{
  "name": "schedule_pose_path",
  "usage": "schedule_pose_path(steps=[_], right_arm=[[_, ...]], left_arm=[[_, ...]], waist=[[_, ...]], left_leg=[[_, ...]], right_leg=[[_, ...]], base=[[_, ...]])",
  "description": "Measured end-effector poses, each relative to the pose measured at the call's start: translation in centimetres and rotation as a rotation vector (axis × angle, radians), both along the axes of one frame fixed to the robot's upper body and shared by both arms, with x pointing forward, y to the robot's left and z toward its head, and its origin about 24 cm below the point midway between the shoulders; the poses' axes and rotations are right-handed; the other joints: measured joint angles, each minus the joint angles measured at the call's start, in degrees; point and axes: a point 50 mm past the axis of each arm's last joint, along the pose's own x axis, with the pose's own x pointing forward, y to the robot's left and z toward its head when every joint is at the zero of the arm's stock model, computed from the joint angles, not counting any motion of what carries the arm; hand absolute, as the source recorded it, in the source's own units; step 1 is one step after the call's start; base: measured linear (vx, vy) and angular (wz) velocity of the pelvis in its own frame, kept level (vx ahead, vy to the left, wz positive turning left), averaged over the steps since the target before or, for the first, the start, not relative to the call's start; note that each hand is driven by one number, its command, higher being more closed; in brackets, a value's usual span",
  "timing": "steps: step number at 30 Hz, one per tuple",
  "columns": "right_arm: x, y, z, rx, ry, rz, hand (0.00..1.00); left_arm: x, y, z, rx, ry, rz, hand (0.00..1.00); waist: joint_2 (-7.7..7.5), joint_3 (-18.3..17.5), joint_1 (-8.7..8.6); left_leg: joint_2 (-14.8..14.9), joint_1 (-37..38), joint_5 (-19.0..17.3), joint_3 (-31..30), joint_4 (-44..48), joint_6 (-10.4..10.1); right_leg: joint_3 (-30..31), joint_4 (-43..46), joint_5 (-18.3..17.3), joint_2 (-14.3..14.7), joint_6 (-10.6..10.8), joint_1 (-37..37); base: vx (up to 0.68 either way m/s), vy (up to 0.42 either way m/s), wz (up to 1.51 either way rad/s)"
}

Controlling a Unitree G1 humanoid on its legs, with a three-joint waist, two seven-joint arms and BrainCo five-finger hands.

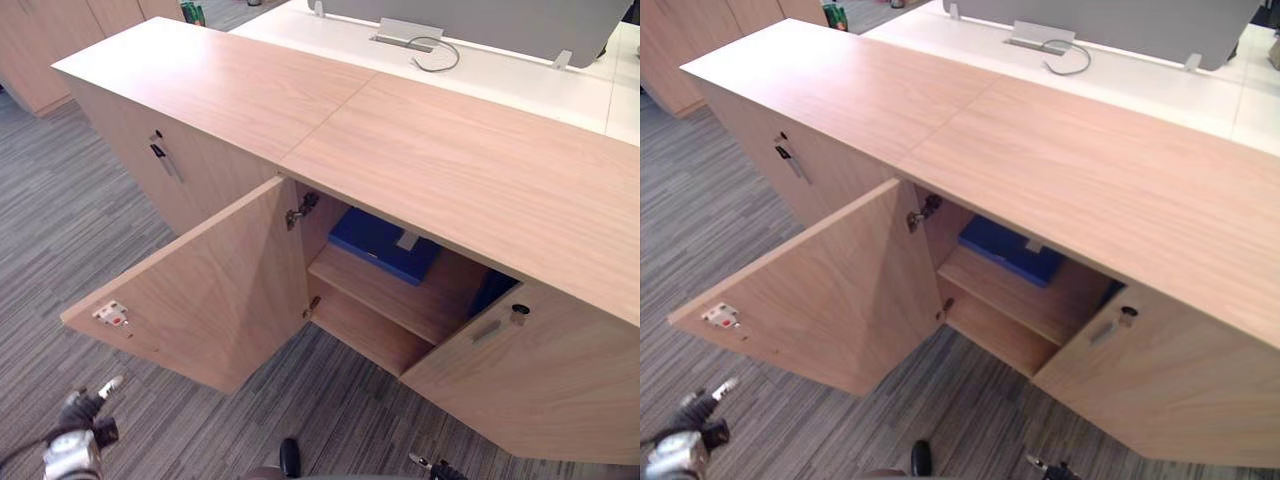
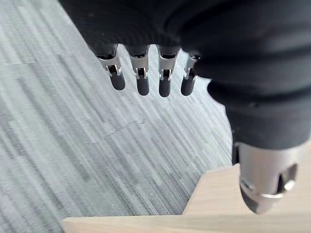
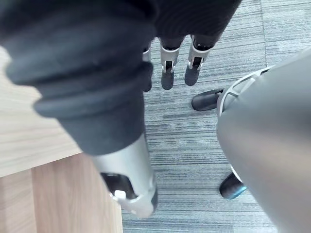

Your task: Walk over to the cabinet, pick up the folder, carry it to the office cabinet, place the folder inside the office cabinet, then close the office cabinet door

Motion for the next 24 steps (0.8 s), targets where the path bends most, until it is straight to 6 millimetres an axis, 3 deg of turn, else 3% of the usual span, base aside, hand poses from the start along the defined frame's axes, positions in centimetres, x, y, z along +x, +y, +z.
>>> schedule_pose_path(steps=[6,14,20,24], right_arm=[[-0.3,-0.2,0.0,-0.005,-0.001,-0.006,0.0],[-1.8,0.1,-0.2,0.012,0.022,-0.006,0.0],[-1.6,-0.1,-0.1,0.001,0.004,0.011,0.0],[-1.3,0.3,-0.1,0.001,0.007,0.079,0.0]], left_arm=[[1.8,1.1,2.5,0.146,0.032,-0.08,0.0],[5.6,-0.8,5.3,0.397,0.058,-0.307,0.0],[5.4,-2.6,5.1,0.491,0.11,-0.451,0.0],[4.2,-6.4,2.1,0.417,0.123,-0.574,0.0]], waist=[[0.34,-0.15,0.55],[0.95,-0.76,2.19],[1.17,-1.18,2.77],[1.35,-2.51,3.15]], left_leg=[[0.67,1.04,-0.38,0.94,-0.01,-0.5],[0.65,1.04,-0.32,0.93,-0.24,-0.42],[0.5,1.04,-0.3,0.94,-0.23,-0.39],[0.36,1.02,-0.29,0.78,-0.23,-0.37]], right_leg=[[1.35,-0.05,-0.15,0.54,-0.27,0.34],[1.52,-0.03,-0.16,0.52,-0.27,0.28],[1.52,-0.03,-0.16,0.41,-0.28,0.3],[1.47,0.0,-0.16,0.29,-0.28,0.31]], base=[[-0.02,-0.011,-0.1],[-0.05,0.01,-0.01],[-0.01,0.003,0.0],[0.0,0.0,0.0]])
